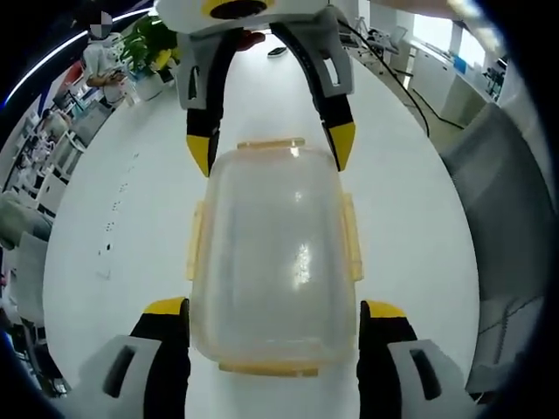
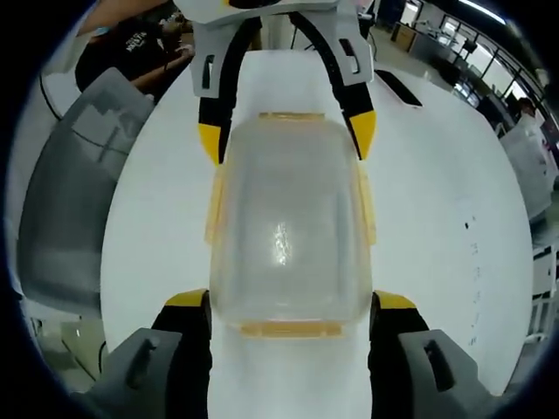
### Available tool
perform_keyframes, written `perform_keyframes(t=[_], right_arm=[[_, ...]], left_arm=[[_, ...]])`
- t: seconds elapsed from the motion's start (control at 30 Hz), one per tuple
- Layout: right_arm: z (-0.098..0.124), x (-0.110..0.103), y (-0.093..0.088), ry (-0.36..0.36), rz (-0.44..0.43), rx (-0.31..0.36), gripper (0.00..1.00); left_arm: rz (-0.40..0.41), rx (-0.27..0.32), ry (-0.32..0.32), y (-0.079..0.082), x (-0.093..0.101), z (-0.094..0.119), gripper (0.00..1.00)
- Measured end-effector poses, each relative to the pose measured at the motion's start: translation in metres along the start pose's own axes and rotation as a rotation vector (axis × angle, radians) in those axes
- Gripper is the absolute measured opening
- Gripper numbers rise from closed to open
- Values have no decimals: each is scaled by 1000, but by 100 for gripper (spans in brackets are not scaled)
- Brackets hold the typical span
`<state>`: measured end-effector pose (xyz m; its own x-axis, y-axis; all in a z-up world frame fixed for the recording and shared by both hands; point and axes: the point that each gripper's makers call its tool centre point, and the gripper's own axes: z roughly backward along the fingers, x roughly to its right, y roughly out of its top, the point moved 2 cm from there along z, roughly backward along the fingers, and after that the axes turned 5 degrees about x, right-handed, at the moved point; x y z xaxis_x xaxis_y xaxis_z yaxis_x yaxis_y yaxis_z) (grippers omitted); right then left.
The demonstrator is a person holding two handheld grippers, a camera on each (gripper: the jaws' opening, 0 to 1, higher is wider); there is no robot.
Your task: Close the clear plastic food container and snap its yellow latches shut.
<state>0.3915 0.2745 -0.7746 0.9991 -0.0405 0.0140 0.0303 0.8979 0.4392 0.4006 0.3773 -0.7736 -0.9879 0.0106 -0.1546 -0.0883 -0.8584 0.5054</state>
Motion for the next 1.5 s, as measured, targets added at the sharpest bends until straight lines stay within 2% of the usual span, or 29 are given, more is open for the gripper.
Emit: perform_keyframes(t=[0.13, 0.27, 0.47, 0.5, 0.57, 0.63, 0.7, 0.77, 0.9, 0.97, 1.07, 1.23, 1.37, 1.43, 1.47, 1.5], right_arm=[[0, 1, 0, -7, -14, 10, 73], [0, 3, 1, -16, -42, 36, 87], [4, 1, 1, -29, -47, 69, 89], [5, 2, 2, -40, -53, 88, 91], [7, 2, -1, -44, -60, 85, 94], [9, 1, -4, -48, -72, 75, 94], [11, 1, -6, -67, -77, 78, 95], [15, 0, -5, -82, -96, 102, 95], [24, 0, -1, -116, -139, 169, 97], [28, -4, -2, -125, -135, 180, 95], [33, -7, -2, -147, -140, 199, 97], [39, -11, -3, -214, -146, 235, 99], [44, -20, 2, -259, -203, 308, 99], [49, -25, 8, -298, -208, 355, 99], [51, -30, 13, -305, -216, 390, 99], [53, -34, 16, -306, -233, 410, 99]], left_arm=[[-2, 9, 9, 2, -1, 0, 89], [-1, 46, 32, 5, -4, 1, 99], [17, 61, 24, 3, -2, 6, 99], [51, 77, 41, 4, -4, 8, 99], [89, 64, 42, 0, -3, 11, 99], [87, 73, 41, -1, 0, 13, 99], [121, 108, 48, 0, 2, 15, 99], [197, 141, 39, 1, 8, 17, 99], [247, 227, 84, 4, 9, 27, 99], [300, 250, 65, 4, 16, 32, 99], [306, 279, 90, 2, 17, 39, 99], [371, 347, 138, 5, 27, 52, 99], [370, 400, 198, 10, 39, 66, 99], [419, 451, 171, 15, 53, 73, 99], [457, 495, 186, 17, 56, 79, 99], [458, 504, 194, 16, 58, 82, 99]])
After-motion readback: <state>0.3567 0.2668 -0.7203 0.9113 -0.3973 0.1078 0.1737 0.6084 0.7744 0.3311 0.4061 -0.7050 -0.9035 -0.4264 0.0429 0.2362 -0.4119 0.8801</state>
